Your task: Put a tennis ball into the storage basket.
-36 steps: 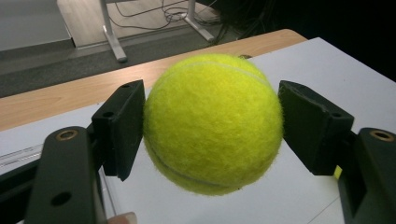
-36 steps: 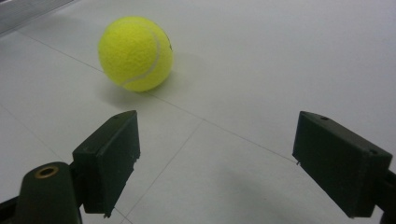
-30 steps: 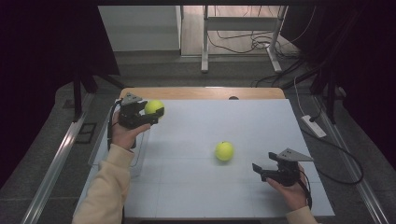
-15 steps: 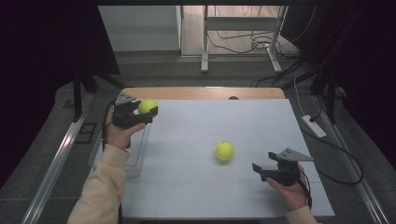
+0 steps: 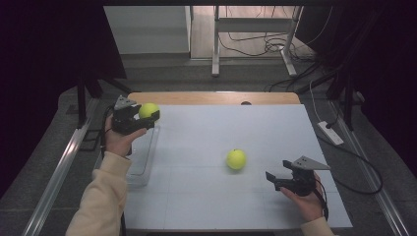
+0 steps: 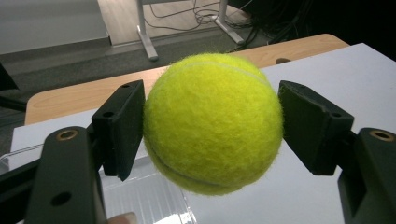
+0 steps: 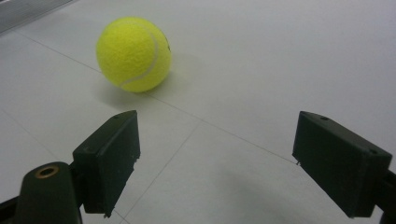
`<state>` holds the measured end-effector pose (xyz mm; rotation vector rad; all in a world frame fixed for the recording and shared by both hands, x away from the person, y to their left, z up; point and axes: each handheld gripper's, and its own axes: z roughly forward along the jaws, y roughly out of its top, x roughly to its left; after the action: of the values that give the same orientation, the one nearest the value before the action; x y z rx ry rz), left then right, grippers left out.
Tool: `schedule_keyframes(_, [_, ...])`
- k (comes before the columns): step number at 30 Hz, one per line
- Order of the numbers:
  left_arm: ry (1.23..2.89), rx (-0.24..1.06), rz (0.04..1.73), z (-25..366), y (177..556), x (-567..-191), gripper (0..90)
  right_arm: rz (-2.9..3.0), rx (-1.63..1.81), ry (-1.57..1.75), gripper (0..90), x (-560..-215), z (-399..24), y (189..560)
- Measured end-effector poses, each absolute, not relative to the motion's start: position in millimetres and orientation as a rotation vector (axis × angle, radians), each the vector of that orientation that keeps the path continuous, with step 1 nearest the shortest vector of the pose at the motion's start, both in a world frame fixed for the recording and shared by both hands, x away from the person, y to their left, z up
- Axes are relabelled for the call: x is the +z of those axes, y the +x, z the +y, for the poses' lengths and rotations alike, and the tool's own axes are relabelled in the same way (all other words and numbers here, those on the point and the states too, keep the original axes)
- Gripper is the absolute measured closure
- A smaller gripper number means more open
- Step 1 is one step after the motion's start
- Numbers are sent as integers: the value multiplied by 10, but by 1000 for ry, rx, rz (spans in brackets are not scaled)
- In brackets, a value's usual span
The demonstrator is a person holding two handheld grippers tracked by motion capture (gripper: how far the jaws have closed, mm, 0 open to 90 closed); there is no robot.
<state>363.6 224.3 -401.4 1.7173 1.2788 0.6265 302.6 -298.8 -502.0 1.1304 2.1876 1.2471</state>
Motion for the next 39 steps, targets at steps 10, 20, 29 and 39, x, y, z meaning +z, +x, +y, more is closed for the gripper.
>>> schedule_keyframes(10, [1714,649,1318,2331,3673,-4024,277,2185,1250,1131,149,-5019,-2992,3027])
schedule_keyframes(20, [1712,658,1351,2430,3721,-4050,277,2184,1250,1130,149,-5018,-2994,3027])
schedule_keyframes(29, [1706,672,1395,2548,3763,-4091,277,2186,1248,1127,149,-5017,-2993,3025])
schedule_keyframes(39, [1702,682,1457,2710,3811,-4158,277,2187,1244,1129,149,-5020,-2988,3027])
